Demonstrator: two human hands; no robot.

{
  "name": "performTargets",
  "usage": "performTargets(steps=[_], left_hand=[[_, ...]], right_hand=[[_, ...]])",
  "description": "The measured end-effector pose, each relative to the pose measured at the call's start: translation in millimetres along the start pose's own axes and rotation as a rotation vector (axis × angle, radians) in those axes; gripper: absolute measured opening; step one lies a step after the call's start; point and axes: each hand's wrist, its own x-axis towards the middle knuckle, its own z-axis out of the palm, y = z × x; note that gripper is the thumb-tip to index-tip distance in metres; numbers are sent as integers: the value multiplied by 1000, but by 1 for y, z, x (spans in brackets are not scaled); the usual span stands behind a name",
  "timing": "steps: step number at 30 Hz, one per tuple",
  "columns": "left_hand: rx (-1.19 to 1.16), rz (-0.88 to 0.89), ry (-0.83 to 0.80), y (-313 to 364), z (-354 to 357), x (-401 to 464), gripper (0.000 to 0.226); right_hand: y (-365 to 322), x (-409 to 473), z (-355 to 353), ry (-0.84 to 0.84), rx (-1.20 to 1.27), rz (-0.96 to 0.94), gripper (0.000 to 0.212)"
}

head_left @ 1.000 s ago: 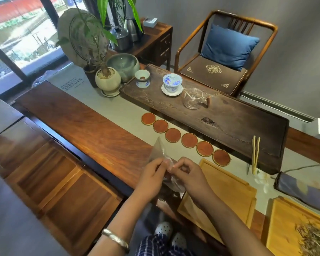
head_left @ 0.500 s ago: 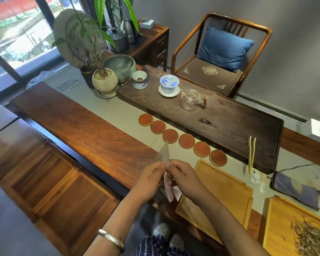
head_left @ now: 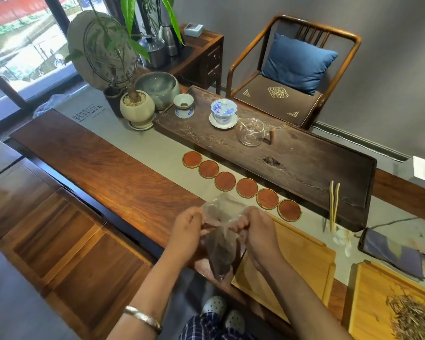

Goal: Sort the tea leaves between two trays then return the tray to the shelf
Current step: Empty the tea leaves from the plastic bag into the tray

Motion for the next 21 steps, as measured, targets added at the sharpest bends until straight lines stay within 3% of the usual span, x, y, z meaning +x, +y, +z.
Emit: performTargets(steps=[2,8,14,18,21], left_hand=[[72,35,36,0,-7,2,35],[307,124,125,7,-23,7,42],[529,312,171,4,-27,3,36],[548,359,146,5,-19,-2,37],[540,319,129,6,-16,-5,34]], right_hand=[[-2,4,-10,-39,-6,-37,32],[2,8,-36,-11,-385,-287,30],[-7,8,-58,7,-1106,-628,33],[-11,0,-44,-99,-1067,-369,65],[-5,0,-41,-125,-896,-297,46]])
